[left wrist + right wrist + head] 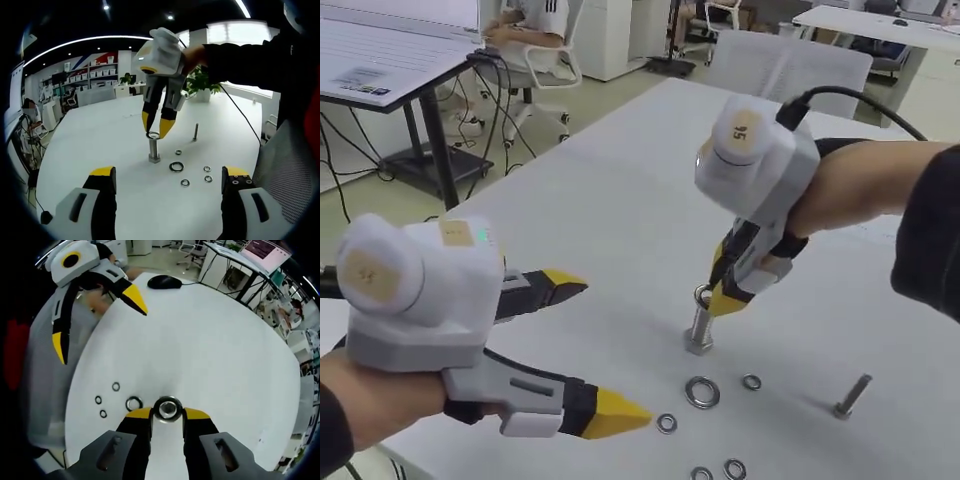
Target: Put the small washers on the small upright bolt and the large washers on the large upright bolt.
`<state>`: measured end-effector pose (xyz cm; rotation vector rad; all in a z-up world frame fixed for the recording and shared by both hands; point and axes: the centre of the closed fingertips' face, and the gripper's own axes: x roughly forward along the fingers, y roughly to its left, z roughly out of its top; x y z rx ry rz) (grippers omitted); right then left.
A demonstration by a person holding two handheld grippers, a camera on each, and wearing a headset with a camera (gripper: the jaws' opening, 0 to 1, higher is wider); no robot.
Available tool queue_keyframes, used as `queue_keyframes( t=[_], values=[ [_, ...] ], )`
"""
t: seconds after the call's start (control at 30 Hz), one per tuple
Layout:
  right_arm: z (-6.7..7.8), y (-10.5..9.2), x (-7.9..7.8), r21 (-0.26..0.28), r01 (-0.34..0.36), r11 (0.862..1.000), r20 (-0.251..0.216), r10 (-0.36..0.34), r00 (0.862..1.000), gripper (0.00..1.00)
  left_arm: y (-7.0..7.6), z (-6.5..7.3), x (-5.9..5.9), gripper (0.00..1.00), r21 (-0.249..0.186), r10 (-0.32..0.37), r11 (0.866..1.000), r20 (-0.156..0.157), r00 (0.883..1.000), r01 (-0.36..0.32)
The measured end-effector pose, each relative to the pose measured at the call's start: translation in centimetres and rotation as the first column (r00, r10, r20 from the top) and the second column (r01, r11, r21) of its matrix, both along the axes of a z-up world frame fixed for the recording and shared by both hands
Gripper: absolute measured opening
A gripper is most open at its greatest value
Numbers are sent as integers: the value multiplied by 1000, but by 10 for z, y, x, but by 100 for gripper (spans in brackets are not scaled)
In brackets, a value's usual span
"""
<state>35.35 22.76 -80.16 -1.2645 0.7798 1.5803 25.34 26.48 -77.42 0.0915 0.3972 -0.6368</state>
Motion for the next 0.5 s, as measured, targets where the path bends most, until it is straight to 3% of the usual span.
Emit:
queue_keyframes(
  t=[0.5],
  values=[
    [-13,0,3,-30,0,1000,-17,-1,1000,24,-1,-1,0,86,1,-3,1000,-4,1000,3]
  ],
)
